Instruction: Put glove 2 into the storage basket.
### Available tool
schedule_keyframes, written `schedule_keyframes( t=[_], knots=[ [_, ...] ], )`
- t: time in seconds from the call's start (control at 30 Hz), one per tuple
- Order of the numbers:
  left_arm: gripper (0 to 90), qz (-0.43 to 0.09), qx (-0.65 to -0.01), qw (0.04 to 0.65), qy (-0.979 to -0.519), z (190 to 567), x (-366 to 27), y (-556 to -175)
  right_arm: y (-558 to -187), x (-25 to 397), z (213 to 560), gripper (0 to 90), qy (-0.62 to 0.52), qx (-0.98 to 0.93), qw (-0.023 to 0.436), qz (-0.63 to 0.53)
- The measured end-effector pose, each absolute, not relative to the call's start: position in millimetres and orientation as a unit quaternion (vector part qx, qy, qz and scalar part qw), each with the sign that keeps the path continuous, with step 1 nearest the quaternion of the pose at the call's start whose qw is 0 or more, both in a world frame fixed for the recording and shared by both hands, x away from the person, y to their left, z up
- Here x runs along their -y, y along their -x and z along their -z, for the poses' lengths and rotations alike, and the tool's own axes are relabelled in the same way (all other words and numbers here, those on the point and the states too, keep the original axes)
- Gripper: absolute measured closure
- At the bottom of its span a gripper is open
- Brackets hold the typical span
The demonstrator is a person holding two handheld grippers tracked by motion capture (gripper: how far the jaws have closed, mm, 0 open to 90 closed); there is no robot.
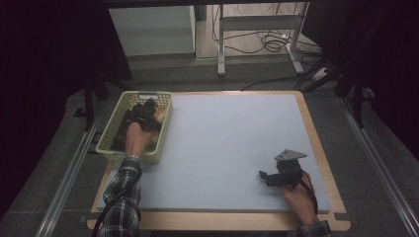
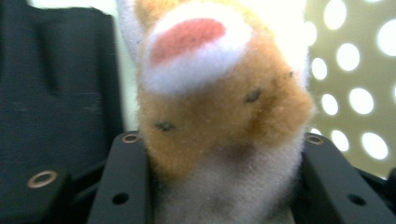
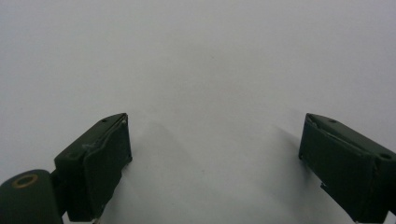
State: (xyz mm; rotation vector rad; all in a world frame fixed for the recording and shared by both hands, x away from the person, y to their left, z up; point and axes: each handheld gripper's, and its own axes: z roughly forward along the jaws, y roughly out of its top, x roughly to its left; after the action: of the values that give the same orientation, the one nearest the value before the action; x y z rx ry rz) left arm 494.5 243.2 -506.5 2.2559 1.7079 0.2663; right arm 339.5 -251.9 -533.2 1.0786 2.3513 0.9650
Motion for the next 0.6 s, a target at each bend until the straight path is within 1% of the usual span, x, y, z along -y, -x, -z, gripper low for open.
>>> schedule_keyframes(
  t=[0.1,0.17,0.2,0.27,0.3,0.37,0.47,0.6],
  knots=[
    [46.1,-0.086,-0.605,0.142,-0.779,508.5,-245.3,-496.6,-339.5,251.9,533.2,8.8,-0.383,-0.836,0.189,-0.343],
    [35.4,-0.091,-0.608,0.140,-0.776,508.6,-247.9,-496.7,-339.5,251.9,533.2,8.8,-0.384,-0.836,0.189,-0.343],
    [30.0,-0.085,-0.608,0.149,-0.775,507.3,-254.0,-495.4,-339.5,251.9,533.2,8.8,-0.383,-0.836,0.189,-0.343],
    [23.5,-0.074,-0.610,0.178,-0.768,505.2,-259.5,-493.0,-339.5,251.9,533.2,8.8,-0.384,-0.836,0.189,-0.343],
    [17.8,-0.065,-0.610,0.196,-0.765,503.3,-262.7,-491.6,-339.5,251.9,533.2,8.8,-0.384,-0.836,0.189,-0.343],
    [14.3,-0.058,-0.610,0.216,-0.760,499.8,-266.7,-488.6,-339.5,251.8,533.2,8.8,-0.384,-0.836,0.189,-0.343],
    [10.7,-0.062,-0.601,0.220,-0.766,495.7,-268.6,-485.2,-339.5,251.8,533.2,8.8,-0.383,-0.836,0.189,-0.343],
    [7.1,-0.081,-0.596,0.238,-0.762,490.0,-270.7,-480.5,-339.4,251.8,533.2,8.8,-0.384,-0.836,0.189,-0.343]
  ],
)
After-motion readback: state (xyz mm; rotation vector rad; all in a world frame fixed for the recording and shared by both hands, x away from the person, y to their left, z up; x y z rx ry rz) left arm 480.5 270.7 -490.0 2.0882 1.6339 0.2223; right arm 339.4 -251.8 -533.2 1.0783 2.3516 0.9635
